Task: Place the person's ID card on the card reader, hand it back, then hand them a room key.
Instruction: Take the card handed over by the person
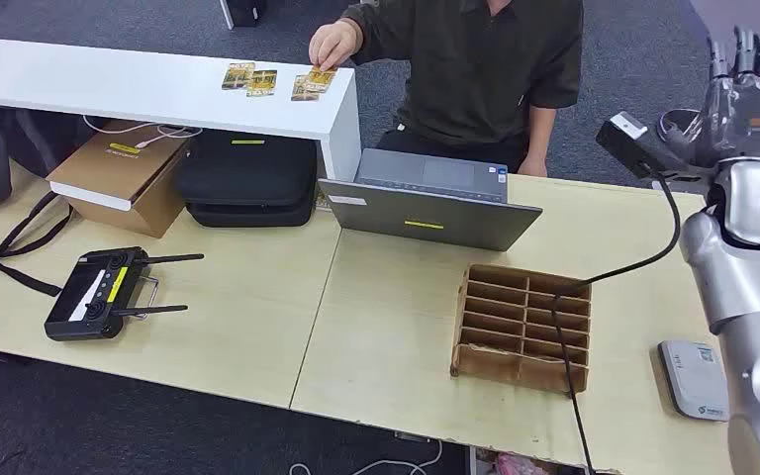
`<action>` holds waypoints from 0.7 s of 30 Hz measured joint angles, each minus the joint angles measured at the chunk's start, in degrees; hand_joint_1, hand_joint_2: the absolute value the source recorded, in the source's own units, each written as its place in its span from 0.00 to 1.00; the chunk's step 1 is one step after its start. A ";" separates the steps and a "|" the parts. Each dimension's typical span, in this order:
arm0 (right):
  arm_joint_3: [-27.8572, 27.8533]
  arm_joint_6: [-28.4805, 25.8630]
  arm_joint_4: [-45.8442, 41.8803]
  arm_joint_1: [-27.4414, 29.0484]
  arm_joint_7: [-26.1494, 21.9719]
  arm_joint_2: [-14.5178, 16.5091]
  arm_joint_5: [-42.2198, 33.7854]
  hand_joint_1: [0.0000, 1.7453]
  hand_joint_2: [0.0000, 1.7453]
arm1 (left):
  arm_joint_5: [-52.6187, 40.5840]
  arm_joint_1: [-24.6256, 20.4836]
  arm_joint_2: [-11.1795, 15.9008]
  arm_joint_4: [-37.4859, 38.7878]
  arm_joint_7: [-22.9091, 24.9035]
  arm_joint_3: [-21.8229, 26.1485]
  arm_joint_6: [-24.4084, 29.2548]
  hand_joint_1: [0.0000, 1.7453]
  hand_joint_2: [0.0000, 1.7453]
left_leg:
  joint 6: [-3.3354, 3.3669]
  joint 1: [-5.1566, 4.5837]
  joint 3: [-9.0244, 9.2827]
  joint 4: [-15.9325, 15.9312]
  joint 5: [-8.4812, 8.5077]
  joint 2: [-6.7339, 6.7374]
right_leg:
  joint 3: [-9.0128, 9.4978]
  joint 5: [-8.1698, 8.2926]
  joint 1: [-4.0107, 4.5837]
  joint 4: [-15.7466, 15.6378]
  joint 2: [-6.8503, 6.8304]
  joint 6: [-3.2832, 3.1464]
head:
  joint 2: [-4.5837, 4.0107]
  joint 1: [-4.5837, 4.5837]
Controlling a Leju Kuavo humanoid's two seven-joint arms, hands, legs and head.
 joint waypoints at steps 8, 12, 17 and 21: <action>-3.10 -1.27 -4.69 6.89 0.17 -2.10 -0.89 0.00 1.00 | -0.09 0.00 0.00 0.00 0.04 0.21 0.00 0.00 0.00 | 0.00 0.00 -0.01 0.00 0.00 0.00 | 0.00 0.00 0.00 0.00 0.01 0.00 | 0.00 -0.01; -4.36 -0.71 -6.82 8.99 -0.08 -2.44 -0.83 0.00 1.00 | 0.15 0.01 0.00 0.00 0.16 0.78 0.05 0.00 0.00 | 0.00 0.00 0.00 -0.01 0.00 0.01 | -0.01 0.00 0.01 0.01 0.03 0.00 | 0.00 -0.02; -5.06 0.07 -7.54 9.32 -0.87 -2.46 -0.64 0.00 1.00 | 0.04 0.01 0.00 0.00 0.16 1.21 0.20 0.00 0.00 | 0.00 0.01 0.00 -0.01 0.00 0.01 | 0.00 0.00 0.01 0.03 0.01 0.00 | 0.01 -0.02; -5.24 0.04 -7.61 9.31 -1.47 -2.46 -0.67 0.00 1.00 | -0.09 0.01 0.00 0.00 -0.09 1.36 0.20 0.00 0.00 | 0.00 0.00 -0.01 -0.01 0.00 0.01 | 0.00 0.00 0.00 0.03 0.01 0.00 | 0.00 -0.01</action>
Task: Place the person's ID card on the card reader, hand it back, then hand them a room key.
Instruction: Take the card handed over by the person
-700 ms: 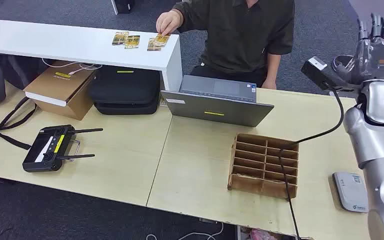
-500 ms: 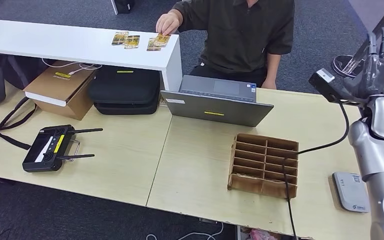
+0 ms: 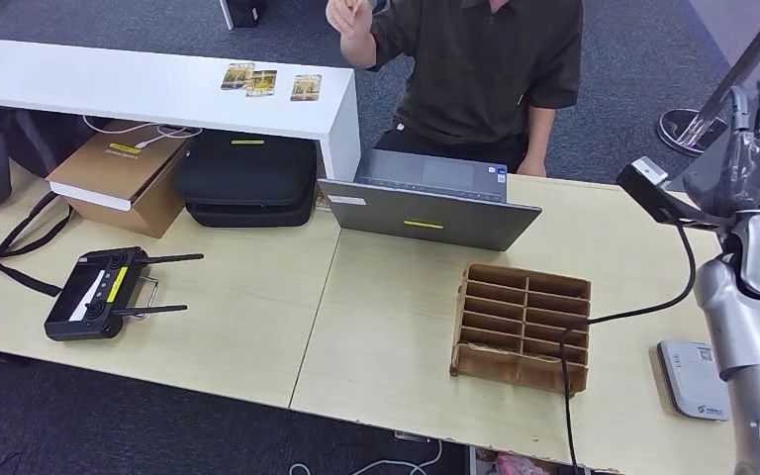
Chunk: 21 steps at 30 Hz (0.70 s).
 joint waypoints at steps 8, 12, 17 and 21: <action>-0.11 -0.18 0.09 -0.36 -0.84 0.06 -0.16 0.00 1.00 | -0.79 -0.01 -0.02 0.00 -0.27 0.14 -0.07 0.00 0.00 | 0.00 0.00 -0.03 0.00 0.00 -0.01 | 0.01 0.00 0.00 0.01 -0.02 0.00 | 0.01 0.00; 0.04 -0.29 0.66 -1.84 -2.61 1.43 -0.25 0.00 1.00 | -1.22 -0.04 -0.02 0.00 -0.29 0.14 -0.24 0.00 0.00 | 0.00 -0.01 -0.03 0.00 0.00 0.02 | -0.01 0.00 0.00 0.07 0.02 0.00 | 0.00 -0.01; 2.15 0.55 2.57 -6.27 -3.45 5.34 0.31 0.00 1.00 | -1.43 -0.09 -0.02 0.00 -0.32 0.23 -0.31 0.00 0.00 | -0.02 0.01 0.01 0.00 0.01 0.05 | -0.04 0.00 0.01 0.16 0.06 -0.01 | 0.00 0.00; 4.77 2.19 4.16 -9.71 -3.35 9.18 1.09 0.00 1.00 | -1.45 -0.11 -0.02 0.00 -0.33 0.43 -0.33 0.00 0.00 | -0.07 0.05 0.03 0.00 0.05 0.03 | -0.05 0.00 0.06 0.19 0.05 -0.02 | 0.00 -0.01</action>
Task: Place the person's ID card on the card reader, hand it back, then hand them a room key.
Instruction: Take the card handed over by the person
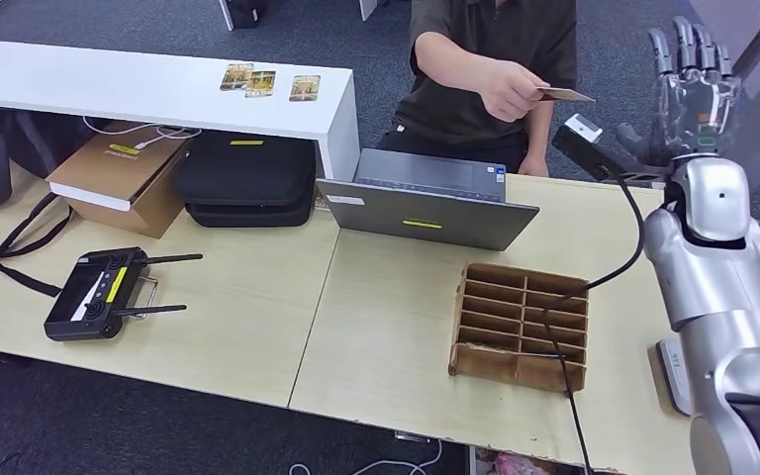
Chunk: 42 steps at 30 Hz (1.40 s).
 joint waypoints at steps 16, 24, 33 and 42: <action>3.61 4.10 5.83 -6.13 0.10 4.77 -1.10 0.29 1.00 | -0.11 0.04 -0.07 0.00 0.29 0.91 -0.03 0.00 0.00 | -0.01 0.00 -0.06 0.08 0.00 -0.02 | 0.01 0.03 0.02 -0.03 -0.04 -0.03 | 0.00 0.01; 3.79 4.43 7.97 -6.54 0.47 4.77 -1.11 1.00 1.00 | -0.54 0.04 -0.07 0.00 0.54 0.96 -0.09 0.00 0.00 | -0.01 0.01 -0.06 0.10 0.00 -0.02 | 0.01 0.04 0.02 -0.03 -0.04 -0.02 | 0.00 0.01; 4.54 4.37 8.89 -6.56 0.72 4.77 -1.08 1.00 1.00 | -0.61 0.04 -0.07 0.00 0.51 1.15 -0.09 0.00 0.00 | -0.01 0.01 -0.08 0.10 0.00 -0.03 | 0.00 0.04 0.02 -0.03 -0.04 -0.02 | 0.00 0.02; 4.60 4.24 8.92 -6.60 0.79 4.77 -1.12 1.00 1.00 | -0.63 0.04 -0.07 0.00 0.43 1.33 -0.11 0.00 0.00 | -0.01 0.01 -0.08 0.10 0.00 -0.03 | 0.01 0.04 0.02 -0.03 -0.05 -0.02 | 0.00 0.01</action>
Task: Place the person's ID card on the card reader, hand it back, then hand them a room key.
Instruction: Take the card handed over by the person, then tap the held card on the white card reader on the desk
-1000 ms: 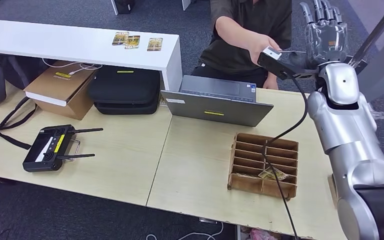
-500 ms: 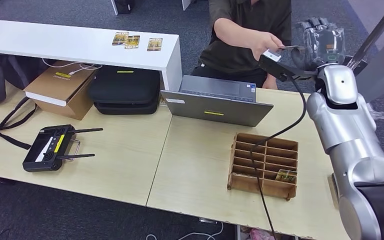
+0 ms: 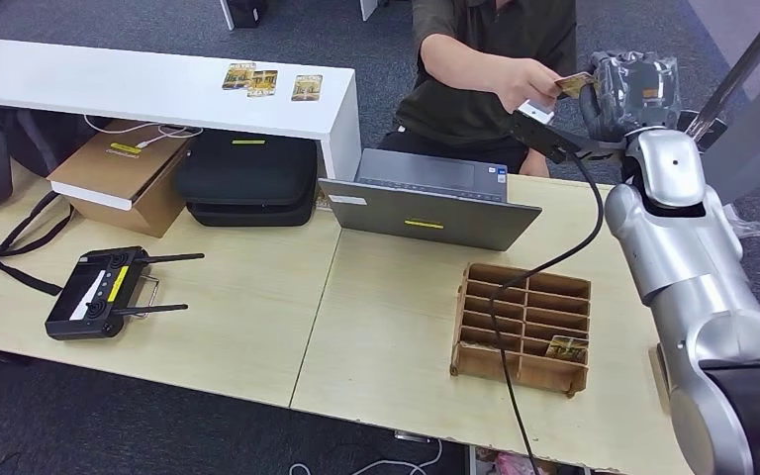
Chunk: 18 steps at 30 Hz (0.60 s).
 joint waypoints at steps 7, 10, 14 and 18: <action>-0.02 0.01 0.00 0.01 0.17 0.00 -1.03 1.00 1.00 | 0.00 0.00 0.00 0.00 0.00 0.04 -0.08 0.00 0.00 | 0.00 0.00 0.01 0.01 0.00 0.01 | 0.00 0.00 0.00 0.00 0.01 0.00 | 0.00 0.01; -1.40 3.26 0.00 0.03 -2.07 0.05 -9.65 1.00 1.00 | -0.01 0.00 0.02 0.00 -0.01 0.14 -0.22 0.00 0.00 | 0.00 0.00 0.01 0.01 0.00 0.01 | 0.00 0.00 0.00 0.00 0.01 0.00 | 0.00 0.00; -9.83 15.78 0.16 0.14 -5.72 0.52 -32.59 1.00 1.00 | -0.21 0.02 0.04 0.00 0.14 0.42 -0.35 0.00 0.00 | 0.00 0.00 -0.02 0.01 0.00 -0.05 | -0.01 0.00 0.00 -0.01 -0.06 0.00 | 0.00 0.00; -17.68 19.45 1.23 0.00 -6.01 0.57 -40.61 1.00 1.00 | -0.33 0.03 0.01 0.00 0.17 0.84 -0.10 0.00 0.00 | 0.00 0.00 -0.03 0.03 0.00 -0.03 | 0.00 0.00 0.00 -0.01 -0.02 0.00 | 0.01 0.01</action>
